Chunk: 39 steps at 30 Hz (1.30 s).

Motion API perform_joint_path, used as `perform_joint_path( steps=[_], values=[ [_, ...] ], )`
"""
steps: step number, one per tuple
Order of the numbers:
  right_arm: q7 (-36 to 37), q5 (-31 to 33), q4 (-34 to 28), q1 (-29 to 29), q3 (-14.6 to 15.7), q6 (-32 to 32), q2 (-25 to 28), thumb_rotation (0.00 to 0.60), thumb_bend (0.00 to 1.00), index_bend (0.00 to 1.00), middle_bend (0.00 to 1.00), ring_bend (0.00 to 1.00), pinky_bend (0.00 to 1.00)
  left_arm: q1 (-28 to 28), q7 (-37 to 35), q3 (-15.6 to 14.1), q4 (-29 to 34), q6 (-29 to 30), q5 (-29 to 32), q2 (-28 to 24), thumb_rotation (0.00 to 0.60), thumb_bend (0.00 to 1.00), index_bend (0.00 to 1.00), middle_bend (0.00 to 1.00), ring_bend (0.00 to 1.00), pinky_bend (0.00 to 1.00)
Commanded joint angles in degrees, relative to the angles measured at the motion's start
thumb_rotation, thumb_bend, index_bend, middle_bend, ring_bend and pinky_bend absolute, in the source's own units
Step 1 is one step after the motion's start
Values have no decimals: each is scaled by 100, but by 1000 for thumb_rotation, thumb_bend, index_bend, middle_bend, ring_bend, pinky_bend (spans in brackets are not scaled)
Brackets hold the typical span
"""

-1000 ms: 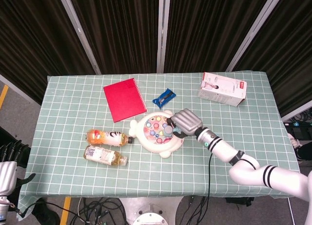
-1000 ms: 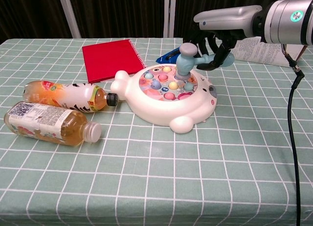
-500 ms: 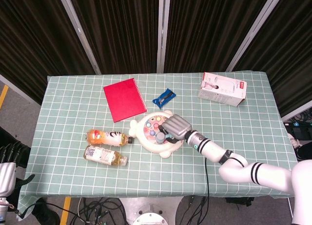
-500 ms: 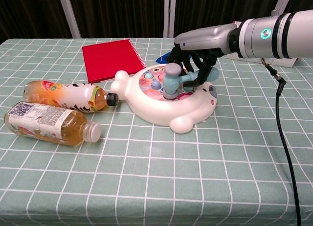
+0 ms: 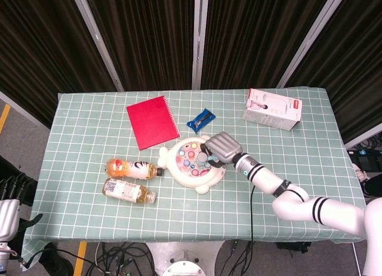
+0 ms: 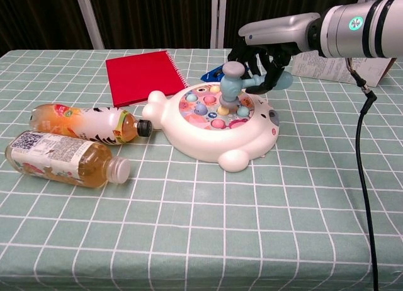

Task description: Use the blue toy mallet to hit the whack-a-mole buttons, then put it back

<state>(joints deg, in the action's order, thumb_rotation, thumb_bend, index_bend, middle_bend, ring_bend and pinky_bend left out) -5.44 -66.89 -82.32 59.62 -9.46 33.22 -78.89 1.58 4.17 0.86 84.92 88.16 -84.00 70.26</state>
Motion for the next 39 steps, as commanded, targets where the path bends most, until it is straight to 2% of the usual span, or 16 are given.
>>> perform_joint_path(
  steps=[1, 5, 14, 20, 27, 34, 39],
  values=[
    [-83, 58, 106, 68, 60, -94, -94, 600, 482, 740, 629, 493, 641, 0, -1, 0, -3, -8, 6, 2, 600, 33, 147, 63, 0, 0],
    [-142, 120, 144, 112, 65, -89, -171, 600, 482, 740, 629, 493, 641, 12, -12, -2, -20, -5, 16, 10, 600, 33, 147, 63, 0, 0],
    [80, 27, -146, 74, -116, 97, 73, 600, 482, 740, 629, 493, 642, 18, -10, 0, -11, 22, -14, 3, 600, 33, 146, 63, 0, 0],
    [-37, 229, 87, 351, -152, -181, -173, 600, 482, 740, 629, 493, 642, 46, 15, -6, 22, 52, -10, -15, 600, 33, 146, 63, 0, 0],
    [-418, 535, 345, 581, -25, -285, -433, 600, 482, 740, 629, 493, 642, 53, 11, -20, 0, 23, 3, 8, 600, 32, 146, 63, 0, 0],
    [-253, 635, 131, 503, -168, -73, -224, 600, 482, 740, 629, 493, 643, 71, -24, -10, -18, 54, 2, 6, 600, 33, 146, 63, 0, 0],
    [-184, 797, 399, 641, -245, -235, -289, 600, 482, 740, 629, 493, 643, 68, 12, -8, 15, 68, -22, -6, 600, 33, 146, 63, 0, 0]
  ],
)
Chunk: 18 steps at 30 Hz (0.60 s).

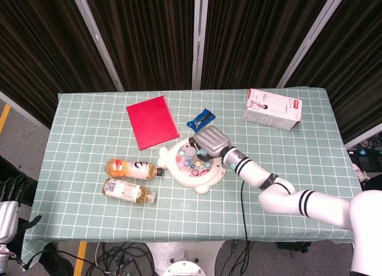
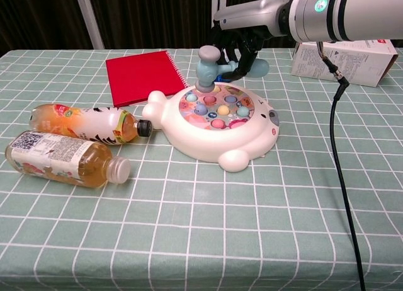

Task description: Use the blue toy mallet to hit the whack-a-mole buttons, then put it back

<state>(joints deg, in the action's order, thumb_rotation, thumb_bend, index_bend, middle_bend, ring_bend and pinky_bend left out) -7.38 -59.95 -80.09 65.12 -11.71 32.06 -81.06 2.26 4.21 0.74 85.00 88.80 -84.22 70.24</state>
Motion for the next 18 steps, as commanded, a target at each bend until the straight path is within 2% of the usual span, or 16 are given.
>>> perform_joint_path(
  steps=[1, 11, 18],
  values=[
    [7, 155, 276, 141, -22, -181, -128, 600, 482, 740, 629, 493, 643, -1, 15, 8, 13, 6, 3, -7, 600, 33, 146, 63, 0, 0],
    [40, 497, 1336, 596, 11, -705, -834, 600, 483, 740, 629, 493, 643, 1, 32, 15, 23, -70, 92, -16, 600, 33, 146, 62, 0, 0],
    [16, 541, 1537, 712, 91, -803, -968, 600, 482, 741, 629, 493, 643, 7, 4, 8, -19, -74, 85, 7, 600, 33, 144, 63, 0, 0]
  ],
)
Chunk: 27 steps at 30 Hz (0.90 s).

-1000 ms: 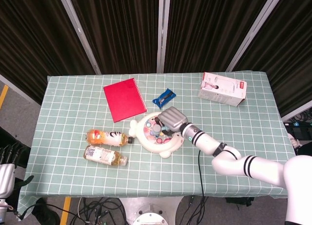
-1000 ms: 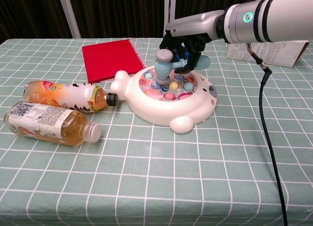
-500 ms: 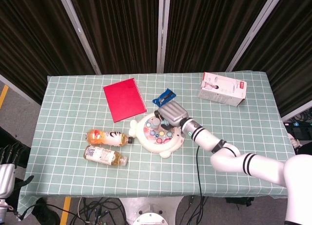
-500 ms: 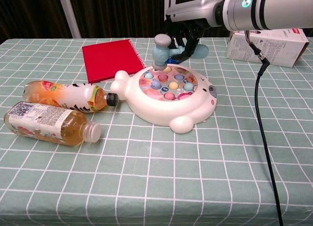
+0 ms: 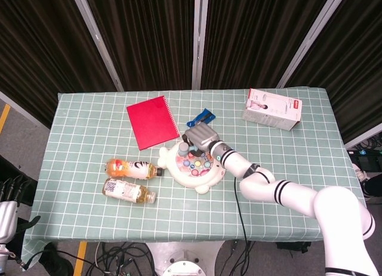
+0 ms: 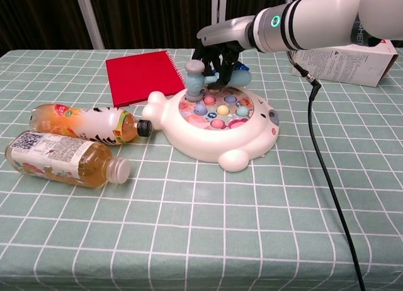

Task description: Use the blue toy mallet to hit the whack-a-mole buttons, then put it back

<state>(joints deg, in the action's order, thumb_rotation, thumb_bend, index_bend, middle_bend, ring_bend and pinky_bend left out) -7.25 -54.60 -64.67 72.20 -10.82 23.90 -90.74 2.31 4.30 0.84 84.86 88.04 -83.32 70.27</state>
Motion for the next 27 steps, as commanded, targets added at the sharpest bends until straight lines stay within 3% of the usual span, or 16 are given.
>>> perform_joint_path(
  steps=[1, 6, 12, 27],
  values=[
    [19, 8, -27, -3, -8, 36, 13, 600, 482, 741, 629, 493, 643, 4, -7, -4, -9, 6, -9, 6, 600, 33, 144, 63, 0, 0],
    [157, -95, -389, -169, -86, 295, 312, 600, 482, 740, 629, 493, 643, 29, -28, -3, -25, 48, -14, 9, 600, 32, 141, 63, 0, 0],
    [122, -192, -841, -371, 56, 443, 691, 600, 483, 740, 629, 493, 643, 16, -2, -12, -10, 55, -67, 12, 600, 33, 141, 63, 0, 0],
    [-46, -21, -541, -239, 232, 286, 439, 600, 482, 740, 629, 493, 644, 36, 12, -11, -9, 53, -39, 18, 600, 33, 141, 62, 0, 0]
  ],
)
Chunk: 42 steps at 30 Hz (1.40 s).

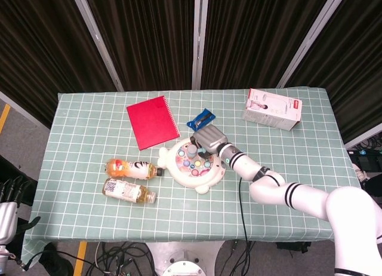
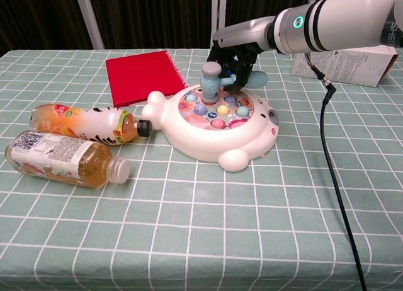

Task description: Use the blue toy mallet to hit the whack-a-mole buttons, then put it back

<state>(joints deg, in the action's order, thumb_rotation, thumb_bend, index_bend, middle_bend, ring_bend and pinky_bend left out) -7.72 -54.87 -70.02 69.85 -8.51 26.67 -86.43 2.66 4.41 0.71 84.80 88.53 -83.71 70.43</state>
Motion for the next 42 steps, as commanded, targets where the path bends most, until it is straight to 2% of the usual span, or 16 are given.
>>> perform_joint_path(
  steps=[1, 6, 11, 23, 31, 42],
  values=[
    [3, 7, -18, -10, -2, 25, 26, 600, 482, 740, 629, 493, 644, 3, 2, 2, -4, 7, -1, 3, 600, 33, 141, 62, 0, 0],
    [165, -68, -289, -164, -108, 242, 264, 600, 482, 740, 629, 493, 644, 20, -4, 4, 1, 61, -33, -1, 600, 33, 141, 63, 0, 0],
    [169, -94, -421, -299, -11, 272, 460, 600, 482, 740, 629, 493, 645, 14, 8, -6, 16, 60, -62, -2, 600, 33, 141, 63, 0, 0],
    [130, -88, -101, -283, 128, 61, 228, 600, 482, 741, 629, 494, 645, 3, 49, 0, 53, 28, -45, -17, 600, 33, 141, 62, 0, 0],
    [351, -137, -270, -357, -103, 218, 419, 600, 482, 740, 629, 494, 645, 25, 45, -4, 56, 79, -70, -22, 600, 32, 141, 63, 0, 0],
    [242, 240, 506, 88, -173, -235, -31, 600, 482, 740, 629, 494, 645, 39, 55, -1, 59, 49, -13, -27, 600, 32, 140, 63, 0, 0]
  ],
)
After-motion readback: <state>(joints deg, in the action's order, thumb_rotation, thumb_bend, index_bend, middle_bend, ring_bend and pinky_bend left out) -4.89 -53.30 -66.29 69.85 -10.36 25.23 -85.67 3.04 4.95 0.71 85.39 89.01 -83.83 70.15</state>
